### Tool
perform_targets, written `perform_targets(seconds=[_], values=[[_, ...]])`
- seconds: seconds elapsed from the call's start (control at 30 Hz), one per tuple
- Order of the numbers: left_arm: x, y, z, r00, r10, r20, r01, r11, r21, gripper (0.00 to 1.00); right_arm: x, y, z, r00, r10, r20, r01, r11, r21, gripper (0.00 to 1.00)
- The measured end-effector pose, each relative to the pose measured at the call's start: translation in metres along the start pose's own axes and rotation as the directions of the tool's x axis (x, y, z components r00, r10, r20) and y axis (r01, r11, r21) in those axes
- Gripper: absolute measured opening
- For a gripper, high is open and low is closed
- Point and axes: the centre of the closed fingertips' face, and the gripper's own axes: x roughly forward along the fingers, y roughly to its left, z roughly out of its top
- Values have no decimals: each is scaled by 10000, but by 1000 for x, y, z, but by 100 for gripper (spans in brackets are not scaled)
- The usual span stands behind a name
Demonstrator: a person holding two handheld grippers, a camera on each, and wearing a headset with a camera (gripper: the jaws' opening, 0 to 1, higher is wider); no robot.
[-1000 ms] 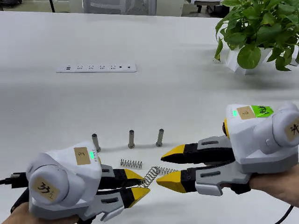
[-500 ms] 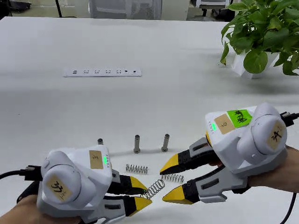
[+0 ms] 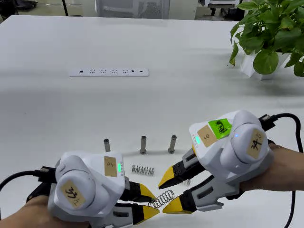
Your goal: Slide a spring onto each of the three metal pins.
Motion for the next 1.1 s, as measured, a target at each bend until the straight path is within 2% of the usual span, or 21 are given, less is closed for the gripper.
perform_targets(seconds=[0.4, 0.77, 1.1], values=[[3, -1, 5, 9997, 47, 232, -46, 10000, -56, 10, 5, 2, -5, 9997, 166, -196, -165, 9999, 21, 17], [3, -4, 6, 9995, 42, 298, -42, 10000, -20, 9, 5, 4, -4, 9996, 231, -147, -230, 9997, 95, 13], [5, -6, 8, 9992, 64, 396, -61, 10000, -57, 10, 4, 6, -7, 9988, 429, -250, -412, 9970, 652, 13]])
